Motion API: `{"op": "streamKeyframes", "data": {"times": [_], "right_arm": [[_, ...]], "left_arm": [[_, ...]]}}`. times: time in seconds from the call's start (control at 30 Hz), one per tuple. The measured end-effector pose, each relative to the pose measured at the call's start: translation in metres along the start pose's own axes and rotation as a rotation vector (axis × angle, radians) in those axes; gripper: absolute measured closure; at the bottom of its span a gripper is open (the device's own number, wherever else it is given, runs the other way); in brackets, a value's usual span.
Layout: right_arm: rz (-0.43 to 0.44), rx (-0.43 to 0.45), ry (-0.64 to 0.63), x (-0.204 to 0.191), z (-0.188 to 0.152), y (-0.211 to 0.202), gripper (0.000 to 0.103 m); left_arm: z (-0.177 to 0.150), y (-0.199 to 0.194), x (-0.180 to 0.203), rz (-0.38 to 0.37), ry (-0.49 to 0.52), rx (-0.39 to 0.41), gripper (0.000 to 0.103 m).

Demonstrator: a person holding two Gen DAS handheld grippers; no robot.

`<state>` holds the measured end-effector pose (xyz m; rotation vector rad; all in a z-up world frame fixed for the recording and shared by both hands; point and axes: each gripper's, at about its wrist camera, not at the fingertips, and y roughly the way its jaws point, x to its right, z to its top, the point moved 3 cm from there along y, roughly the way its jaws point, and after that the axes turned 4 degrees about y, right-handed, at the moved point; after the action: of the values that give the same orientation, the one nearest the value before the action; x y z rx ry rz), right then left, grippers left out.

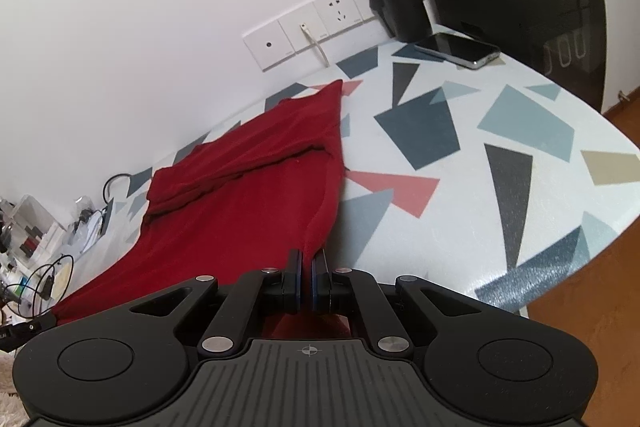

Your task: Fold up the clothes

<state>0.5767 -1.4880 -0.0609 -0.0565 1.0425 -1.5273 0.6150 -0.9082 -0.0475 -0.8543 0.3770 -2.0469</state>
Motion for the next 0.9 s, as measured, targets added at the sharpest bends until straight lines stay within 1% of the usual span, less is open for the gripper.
{"op": "streamKeyframes", "data": {"times": [0.13,0.33,0.43,0.5,0.63,0.77,0.83,0.9], "right_arm": [[0.005,-0.009,0.002,-0.003,0.0,0.0,0.099],[-0.004,-0.044,-0.004,-0.007,-0.006,-0.011,0.099],[-0.013,-0.057,0.002,-0.006,-0.01,-0.019,0.099],[-0.011,-0.048,0.014,-0.006,-0.007,-0.021,0.099],[0.005,-0.009,0.03,-0.012,0.008,-0.018,0.099],[0.029,0.044,0.02,-0.025,0.041,-0.008,0.099],[0.041,0.07,0.015,-0.031,0.059,-0.003,0.099],[0.056,0.091,0.012,-0.037,0.078,0.006,0.099]], "left_arm": [[-0.004,-0.003,-0.002,-0.005,0.001,-0.006,0.097],[-0.02,-0.011,-0.006,-0.02,-0.004,-0.058,0.098],[-0.027,-0.013,-0.011,-0.016,-0.013,-0.066,0.098],[-0.025,-0.011,-0.016,-0.007,-0.02,-0.055,0.098],[-0.002,-0.002,-0.019,-0.01,-0.009,0.006,0.098],[0.04,0.013,-0.02,-0.022,-0.006,0.079,0.098],[0.06,0.023,-0.021,-0.019,0.002,0.104,0.098],[0.08,0.034,-0.023,-0.006,0.017,0.111,0.098]]}}
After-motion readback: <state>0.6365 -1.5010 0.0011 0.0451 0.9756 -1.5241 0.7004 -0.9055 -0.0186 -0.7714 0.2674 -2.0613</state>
